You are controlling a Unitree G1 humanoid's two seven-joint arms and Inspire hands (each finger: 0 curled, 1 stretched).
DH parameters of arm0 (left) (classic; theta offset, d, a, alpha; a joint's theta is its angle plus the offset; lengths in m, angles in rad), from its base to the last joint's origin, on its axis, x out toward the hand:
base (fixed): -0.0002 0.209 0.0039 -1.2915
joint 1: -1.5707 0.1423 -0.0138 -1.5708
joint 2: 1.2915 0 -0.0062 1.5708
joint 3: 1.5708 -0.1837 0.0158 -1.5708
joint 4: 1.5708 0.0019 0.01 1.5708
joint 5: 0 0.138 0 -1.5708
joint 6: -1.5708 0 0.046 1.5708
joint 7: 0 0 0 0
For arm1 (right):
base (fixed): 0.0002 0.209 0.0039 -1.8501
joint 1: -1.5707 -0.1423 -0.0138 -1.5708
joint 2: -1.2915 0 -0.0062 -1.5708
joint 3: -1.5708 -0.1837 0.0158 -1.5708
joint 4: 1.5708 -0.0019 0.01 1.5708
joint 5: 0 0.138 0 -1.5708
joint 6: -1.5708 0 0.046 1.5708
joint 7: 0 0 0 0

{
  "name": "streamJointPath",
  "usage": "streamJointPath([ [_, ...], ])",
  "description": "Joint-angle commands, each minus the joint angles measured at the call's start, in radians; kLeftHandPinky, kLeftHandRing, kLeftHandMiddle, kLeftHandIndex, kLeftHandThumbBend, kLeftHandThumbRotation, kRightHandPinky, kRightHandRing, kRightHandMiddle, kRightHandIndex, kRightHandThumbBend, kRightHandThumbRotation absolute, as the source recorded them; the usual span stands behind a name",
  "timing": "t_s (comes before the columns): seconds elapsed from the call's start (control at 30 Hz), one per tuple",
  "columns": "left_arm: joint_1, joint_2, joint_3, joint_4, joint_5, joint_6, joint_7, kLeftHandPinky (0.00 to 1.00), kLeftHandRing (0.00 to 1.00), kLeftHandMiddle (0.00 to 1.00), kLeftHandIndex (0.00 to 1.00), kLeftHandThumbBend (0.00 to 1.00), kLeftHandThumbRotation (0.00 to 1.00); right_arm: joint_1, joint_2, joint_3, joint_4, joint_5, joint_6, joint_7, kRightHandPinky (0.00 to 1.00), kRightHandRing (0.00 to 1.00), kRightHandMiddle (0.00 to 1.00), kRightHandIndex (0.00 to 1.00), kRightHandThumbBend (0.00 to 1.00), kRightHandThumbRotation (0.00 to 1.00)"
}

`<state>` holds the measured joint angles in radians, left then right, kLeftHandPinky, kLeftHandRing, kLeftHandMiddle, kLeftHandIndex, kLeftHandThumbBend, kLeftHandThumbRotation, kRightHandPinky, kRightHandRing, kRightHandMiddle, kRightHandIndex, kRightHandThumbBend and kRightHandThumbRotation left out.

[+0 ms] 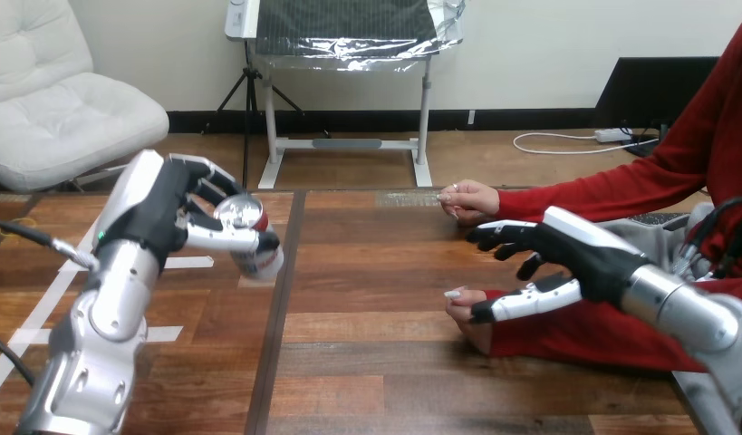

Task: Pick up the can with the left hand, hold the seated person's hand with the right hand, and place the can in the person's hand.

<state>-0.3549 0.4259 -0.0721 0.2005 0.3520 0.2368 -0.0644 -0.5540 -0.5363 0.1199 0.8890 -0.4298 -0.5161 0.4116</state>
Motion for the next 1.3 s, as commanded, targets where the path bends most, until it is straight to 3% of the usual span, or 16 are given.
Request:
streamJointPath([
  [0.0,-0.089,0.038,0.041,-0.085,0.007,-0.006,0.004,0.32,0.36,0.41,0.44,0.73,0.0,-0.123,-0.055,-0.006,0.024,0.034,-0.028,0.016,0.71,0.83,0.86,0.88,1.0,0.47],
  [0.63,-0.087,0.027,0.05,-0.086,0.006,-0.011,-0.005,0.31,0.35,0.41,0.44,0.74,0.0,-0.164,-0.107,0.005,0.086,0.049,-0.029,0.088,0.69,0.81,0.86,0.89,1.0,0.43],
  [0.87,-0.088,0.025,0.053,-0.083,0.005,-0.008,-0.007,0.31,0.35,0.41,0.44,0.74,0.0,-0.169,-0.122,0.003,0.075,0.063,0.018,0.138,0.72,0.85,0.88,0.89,1.0,0.4],
  [1.27,-0.09,0.023,0.058,-0.079,0.004,0.005,-0.005,0.31,0.35,0.41,0.44,0.74,0.0,-0.163,-0.145,-0.006,0.064,0.074,0.013,0.18,0.72,0.84,0.88,0.89,1.0,0.36],
])
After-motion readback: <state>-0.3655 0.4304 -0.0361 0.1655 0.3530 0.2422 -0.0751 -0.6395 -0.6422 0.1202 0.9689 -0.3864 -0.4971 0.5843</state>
